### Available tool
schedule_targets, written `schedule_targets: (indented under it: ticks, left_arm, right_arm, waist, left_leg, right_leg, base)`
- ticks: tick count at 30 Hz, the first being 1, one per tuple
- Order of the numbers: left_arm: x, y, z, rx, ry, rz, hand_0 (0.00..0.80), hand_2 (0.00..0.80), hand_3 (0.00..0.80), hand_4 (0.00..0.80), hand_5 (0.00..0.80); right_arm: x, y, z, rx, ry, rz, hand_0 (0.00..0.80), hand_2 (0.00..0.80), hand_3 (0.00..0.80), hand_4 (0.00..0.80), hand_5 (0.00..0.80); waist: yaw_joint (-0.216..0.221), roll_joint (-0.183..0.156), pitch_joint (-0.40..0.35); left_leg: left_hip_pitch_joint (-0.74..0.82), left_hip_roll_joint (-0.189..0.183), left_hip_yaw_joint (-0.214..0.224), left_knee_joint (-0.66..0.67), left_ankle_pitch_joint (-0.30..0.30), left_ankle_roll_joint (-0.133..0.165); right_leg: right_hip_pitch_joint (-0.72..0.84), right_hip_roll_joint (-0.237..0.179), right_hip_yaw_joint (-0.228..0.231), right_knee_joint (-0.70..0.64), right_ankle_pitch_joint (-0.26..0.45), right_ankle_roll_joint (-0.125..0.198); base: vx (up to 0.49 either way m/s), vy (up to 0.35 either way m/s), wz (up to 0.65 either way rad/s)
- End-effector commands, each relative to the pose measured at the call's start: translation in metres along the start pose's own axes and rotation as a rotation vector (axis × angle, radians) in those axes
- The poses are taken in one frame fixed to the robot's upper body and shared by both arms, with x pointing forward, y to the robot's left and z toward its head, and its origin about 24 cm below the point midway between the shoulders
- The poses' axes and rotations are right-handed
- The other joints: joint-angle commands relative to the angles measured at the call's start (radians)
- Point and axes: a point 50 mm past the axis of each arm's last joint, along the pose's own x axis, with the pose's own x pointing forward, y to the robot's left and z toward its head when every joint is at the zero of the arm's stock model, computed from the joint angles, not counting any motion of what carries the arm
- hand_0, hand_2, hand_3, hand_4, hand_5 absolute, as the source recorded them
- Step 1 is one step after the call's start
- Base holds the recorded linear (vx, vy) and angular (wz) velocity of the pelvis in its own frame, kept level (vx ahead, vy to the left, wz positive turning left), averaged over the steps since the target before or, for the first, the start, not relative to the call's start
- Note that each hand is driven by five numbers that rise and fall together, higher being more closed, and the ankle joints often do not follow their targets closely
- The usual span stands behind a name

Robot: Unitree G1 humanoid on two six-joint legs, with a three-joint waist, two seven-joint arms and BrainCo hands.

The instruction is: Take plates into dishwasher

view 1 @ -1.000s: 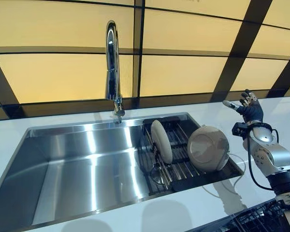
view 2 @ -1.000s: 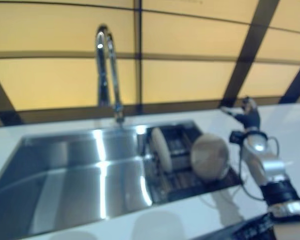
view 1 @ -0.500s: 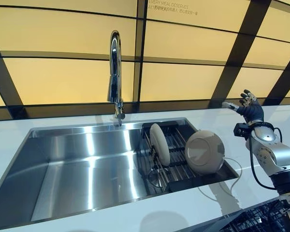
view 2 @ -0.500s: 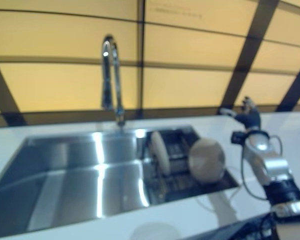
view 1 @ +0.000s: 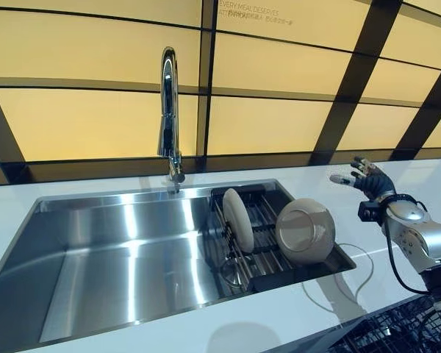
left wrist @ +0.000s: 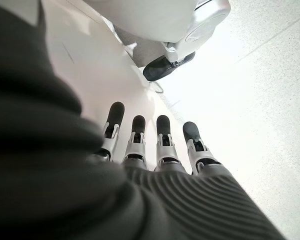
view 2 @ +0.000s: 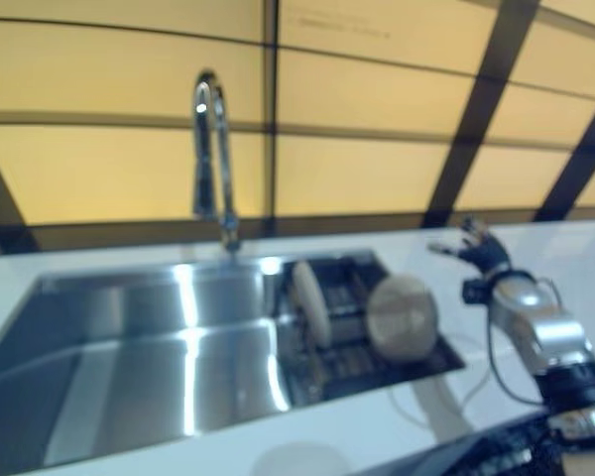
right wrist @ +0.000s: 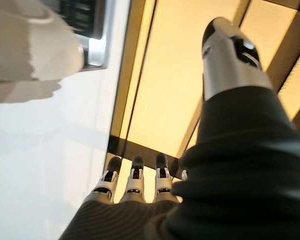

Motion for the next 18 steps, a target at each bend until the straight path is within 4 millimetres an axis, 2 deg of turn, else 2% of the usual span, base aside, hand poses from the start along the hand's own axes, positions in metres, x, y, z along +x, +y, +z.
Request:
schedule_targets:
  ticks: [1, 9, 18]
  left_arm:
    - [0.002, 0.020, 0.041, 0.015, -0.149, 0.068, 0.000, 0.000, 0.000, 0.000, 0.000]
    - [0.002, 0.018, 0.040, 0.003, -0.142, 0.072, 0.000, 0.000, 0.000, 0.000, 0.000]
    - [0.002, 0.022, 0.038, 0.009, -0.127, 0.077, 0.000, 0.000, 0.000, 0.000, 0.000]
  right_arm:
    - [-0.005, 0.002, 0.024, -0.084, -0.097, 0.022, 0.000, 0.000, 0.000, 0.000, 0.000]
    - [-0.015, 0.006, 0.001, -0.087, -0.035, 0.075, 0.000, 0.000, 0.000, 0.000, 0.000]
    - [-0.023, 0.016, -0.014, -0.058, -0.001, 0.120, 0.000, 0.000, 0.000, 0.000, 0.000]
  waist:
    - [-0.019, -0.009, -0.013]
    - [-0.040, -0.007, -0.008]
    - [-0.053, -0.005, -0.001]
  left_leg:
    - [0.003, -0.045, 0.042, 0.002, -0.085, 0.051]
    - [0.010, -0.040, 0.067, 0.002, -0.089, 0.056]
    - [0.016, -0.040, 0.079, 0.002, -0.094, 0.062]
  right_leg:
    - [0.012, 0.058, 0.055, -0.001, -0.049, 0.027]
    - [0.002, 0.057, 0.062, 0.010, -0.048, 0.033]
    - [0.001, 0.056, 0.074, 0.012, -0.045, 0.038]
  base:
    - [-0.008, -0.003, -0.05]
    - [-0.014, 0.011, -0.05]
    - [0.000, 0.002, -0.03]
